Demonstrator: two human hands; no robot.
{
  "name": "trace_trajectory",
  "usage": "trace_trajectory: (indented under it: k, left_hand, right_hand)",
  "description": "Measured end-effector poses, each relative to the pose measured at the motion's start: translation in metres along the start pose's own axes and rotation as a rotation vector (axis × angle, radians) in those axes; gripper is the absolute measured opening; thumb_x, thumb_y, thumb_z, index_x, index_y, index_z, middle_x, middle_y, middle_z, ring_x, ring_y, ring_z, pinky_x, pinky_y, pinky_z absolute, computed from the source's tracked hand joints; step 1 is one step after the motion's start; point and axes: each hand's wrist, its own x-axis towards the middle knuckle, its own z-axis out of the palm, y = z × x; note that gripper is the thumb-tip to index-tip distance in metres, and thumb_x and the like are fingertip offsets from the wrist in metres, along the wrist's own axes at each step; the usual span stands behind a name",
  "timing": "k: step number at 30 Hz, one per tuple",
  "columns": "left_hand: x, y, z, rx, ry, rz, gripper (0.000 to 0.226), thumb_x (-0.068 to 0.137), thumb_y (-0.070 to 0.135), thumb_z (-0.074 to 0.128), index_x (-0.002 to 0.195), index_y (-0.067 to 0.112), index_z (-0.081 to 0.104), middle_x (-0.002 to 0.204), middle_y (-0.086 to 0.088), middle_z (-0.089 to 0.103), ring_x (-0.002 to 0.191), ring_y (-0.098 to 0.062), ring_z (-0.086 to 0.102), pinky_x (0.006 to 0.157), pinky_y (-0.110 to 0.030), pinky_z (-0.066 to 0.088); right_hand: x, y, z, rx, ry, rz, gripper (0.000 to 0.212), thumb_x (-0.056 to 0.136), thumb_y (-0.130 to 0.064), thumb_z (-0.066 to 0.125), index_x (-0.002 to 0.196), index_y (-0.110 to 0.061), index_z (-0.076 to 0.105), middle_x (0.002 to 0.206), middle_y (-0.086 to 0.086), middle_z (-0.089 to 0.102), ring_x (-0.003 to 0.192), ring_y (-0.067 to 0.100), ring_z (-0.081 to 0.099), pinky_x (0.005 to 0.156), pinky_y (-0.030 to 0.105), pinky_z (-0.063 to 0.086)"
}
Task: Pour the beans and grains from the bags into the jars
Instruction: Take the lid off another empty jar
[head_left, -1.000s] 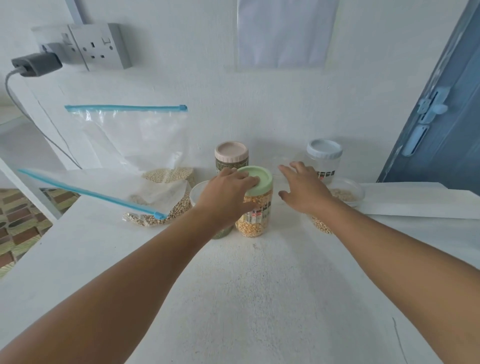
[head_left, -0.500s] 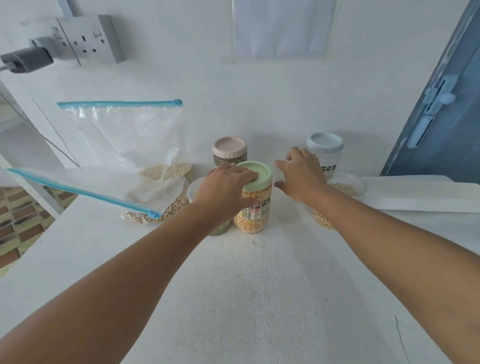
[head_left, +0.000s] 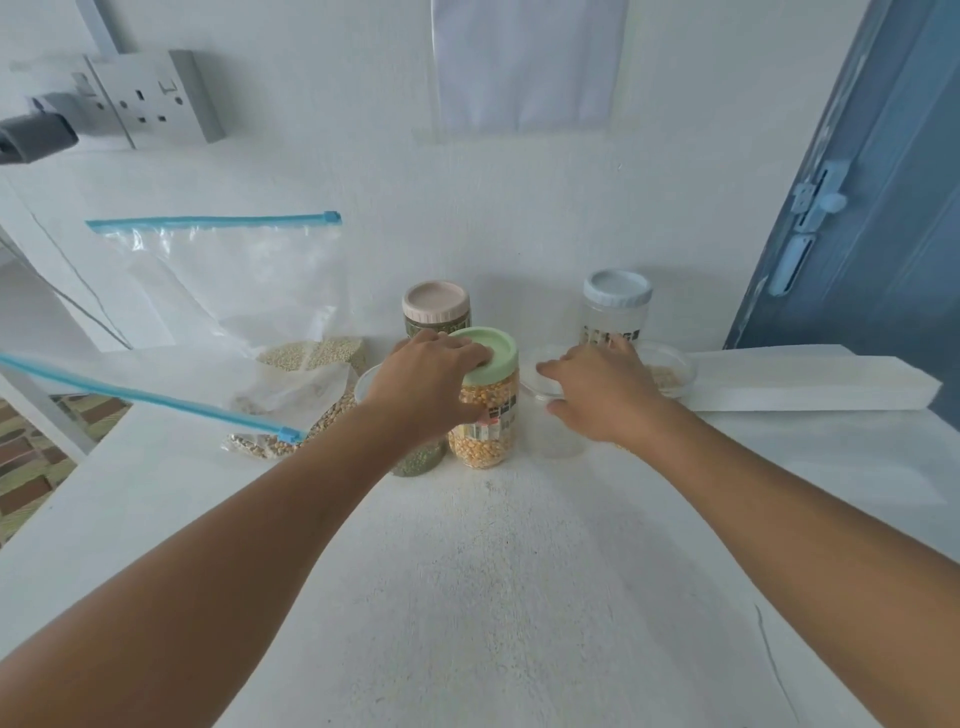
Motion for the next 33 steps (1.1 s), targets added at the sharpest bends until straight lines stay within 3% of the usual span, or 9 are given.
trace_trajectory:
  k: [4, 11, 15, 18, 23, 27, 31, 33]
  left_hand:
    - [0.002, 0.001, -0.001, 0.030, -0.013, 0.014, 0.068, 0.087, 0.048, 0.079, 0.146, 0.026, 0.055, 0.135, 0.004, 0.065, 0.124, -0.023, 0.054, 0.097, -0.034, 0.043]
    - [0.024, 0.002, 0.008, -0.053, -0.089, 0.042, 0.074, 0.089, 0.034, 0.080, 0.154, 0.019, 0.049, 0.154, -0.005, 0.054, 0.144, -0.032, 0.046, 0.116, -0.049, 0.040]
    - [0.058, 0.009, 0.013, -0.040, -0.084, 0.069, 0.069, 0.087, 0.028, 0.082, 0.149, 0.015, 0.054, 0.140, -0.007, 0.062, 0.127, -0.030, 0.053, 0.105, -0.042, 0.041]
    - [0.082, 0.016, 0.015, 0.030, -0.099, 0.073, 0.067, 0.088, 0.030, 0.082, 0.147, 0.017, 0.053, 0.136, -0.007, 0.061, 0.121, -0.031, 0.055, 0.100, -0.045, 0.046]
    - [0.111, 0.020, 0.023, 0.054, -0.139, 0.052, 0.061, 0.088, 0.027, 0.083, 0.140, 0.019, 0.052, 0.141, -0.014, 0.059, 0.139, -0.039, 0.049, 0.099, -0.060, 0.051]
    - [0.128, 0.026, 0.024, 0.079, -0.165, 0.045, 0.059, 0.091, 0.023, 0.080, 0.142, 0.016, 0.051, 0.144, -0.025, 0.052, 0.122, -0.042, 0.059, 0.098, -0.052, 0.052]
    - [0.133, 0.027, 0.025, 0.073, -0.177, 0.042, 0.061, 0.093, 0.020, 0.077, 0.146, 0.014, 0.047, 0.150, -0.026, 0.048, 0.139, -0.043, 0.048, 0.106, -0.053, 0.048]
    - [0.130, 0.024, 0.029, 0.072, -0.183, 0.056, 0.071, 0.093, 0.021, 0.077, 0.153, 0.014, 0.040, 0.160, -0.024, 0.038, 0.153, -0.043, 0.030, 0.116, -0.054, 0.041]
  right_hand:
    - [-0.028, 0.000, 0.000, 0.060, 0.013, 0.006, 0.046, 0.101, -0.046, 0.055, 0.146, -0.036, 0.051, 0.137, 0.002, 0.062, 0.127, 0.025, 0.057, 0.117, 0.054, 0.023]
    - [-0.063, 0.002, 0.000, 0.299, 0.015, -0.009, 0.056, 0.098, -0.040, 0.060, 0.152, -0.039, 0.047, 0.150, -0.005, 0.053, 0.134, 0.021, 0.051, 0.113, 0.042, 0.039]
    - [-0.070, -0.001, 0.000, 0.316, 0.012, -0.018, 0.058, 0.097, -0.041, 0.061, 0.153, -0.038, 0.047, 0.147, -0.007, 0.054, 0.130, 0.022, 0.052, 0.110, 0.040, 0.042]
    - [-0.069, 0.000, 0.001, 0.300, 0.021, -0.019, 0.059, 0.098, -0.042, 0.062, 0.154, -0.039, 0.045, 0.147, -0.005, 0.054, 0.129, 0.023, 0.053, 0.108, 0.040, 0.043]
    - [-0.068, 0.001, 0.004, 0.319, 0.029, -0.018, 0.059, 0.098, -0.044, 0.064, 0.153, -0.041, 0.045, 0.150, -0.006, 0.051, 0.131, 0.021, 0.051, 0.107, 0.039, 0.042]
    - [-0.066, 0.003, 0.006, 0.325, 0.032, -0.022, 0.060, 0.098, -0.045, 0.064, 0.154, -0.040, 0.044, 0.153, -0.006, 0.049, 0.133, 0.020, 0.050, 0.110, 0.039, 0.041]
    - [-0.067, 0.004, 0.006, 0.334, 0.042, -0.026, 0.060, 0.098, -0.045, 0.064, 0.154, -0.040, 0.044, 0.152, -0.006, 0.050, 0.133, 0.021, 0.050, 0.109, 0.040, 0.042]
    - [-0.067, 0.004, 0.007, 0.335, 0.052, -0.028, 0.060, 0.097, -0.045, 0.064, 0.154, -0.041, 0.045, 0.152, -0.006, 0.050, 0.133, 0.020, 0.050, 0.109, 0.039, 0.042]
